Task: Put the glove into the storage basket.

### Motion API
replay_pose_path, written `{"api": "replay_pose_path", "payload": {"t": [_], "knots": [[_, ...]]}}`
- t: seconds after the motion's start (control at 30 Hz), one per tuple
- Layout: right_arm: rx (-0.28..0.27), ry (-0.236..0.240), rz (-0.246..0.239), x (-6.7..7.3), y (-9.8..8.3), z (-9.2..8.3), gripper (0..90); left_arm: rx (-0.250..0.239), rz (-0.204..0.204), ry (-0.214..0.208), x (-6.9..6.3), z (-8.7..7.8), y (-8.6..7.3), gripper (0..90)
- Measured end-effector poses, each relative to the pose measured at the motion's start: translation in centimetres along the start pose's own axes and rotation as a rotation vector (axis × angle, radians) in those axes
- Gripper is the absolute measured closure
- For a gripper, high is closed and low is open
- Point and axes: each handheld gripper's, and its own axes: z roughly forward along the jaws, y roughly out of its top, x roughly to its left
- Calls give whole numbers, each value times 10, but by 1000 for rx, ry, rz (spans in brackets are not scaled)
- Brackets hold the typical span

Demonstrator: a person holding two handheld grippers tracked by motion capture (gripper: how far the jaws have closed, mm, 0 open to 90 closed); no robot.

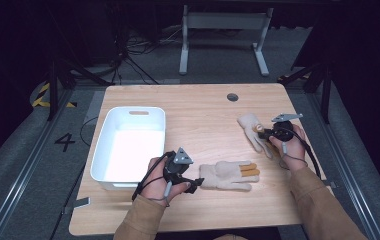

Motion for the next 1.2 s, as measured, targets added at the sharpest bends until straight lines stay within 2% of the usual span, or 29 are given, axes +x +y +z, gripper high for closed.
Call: {"api": "replay_pose_path", "payload": {"t": [0.2, 0.4, 0.7, 0.77, 0.87, 0.9, 0.93, 1.07, 1.2], "knots": [[-24, 10, -13, 1, 4, -8, 738, -1, -1, -3, 0, 0, 0, 290], [-51, 43, -21, -1, 5, -16, 747, -6, 3, -9, 0, 0, 2, 290], [-114, 65, -31, -1, 12, -43, 752, -9, 10, -22, 1, 2, 5, 290], [-132, 92, -62, 1, 15, -53, 752, -12, 9, -22, 2, 2, 6, 292], [-148, 124, -121, 7, 18, -60, 752, 8, -14, -39, 3, 1, 8, 309], [-148, 124, -121, 7, 18, -60, 752, 8, -14, -39, 3, 1, 8, 310], [-151, 142, -148, 12, 20, -65, 752, 5, -17, -42, 3, 1, 9, 310], [-155, 160, -167, 16, 21, -70, 752, 5, -6, -52, 3, 1, 11, 309], [-169, 209, -186, 21, 23, -81, 751, -1, 4, -58, 3, 2, 14, 309]]}}
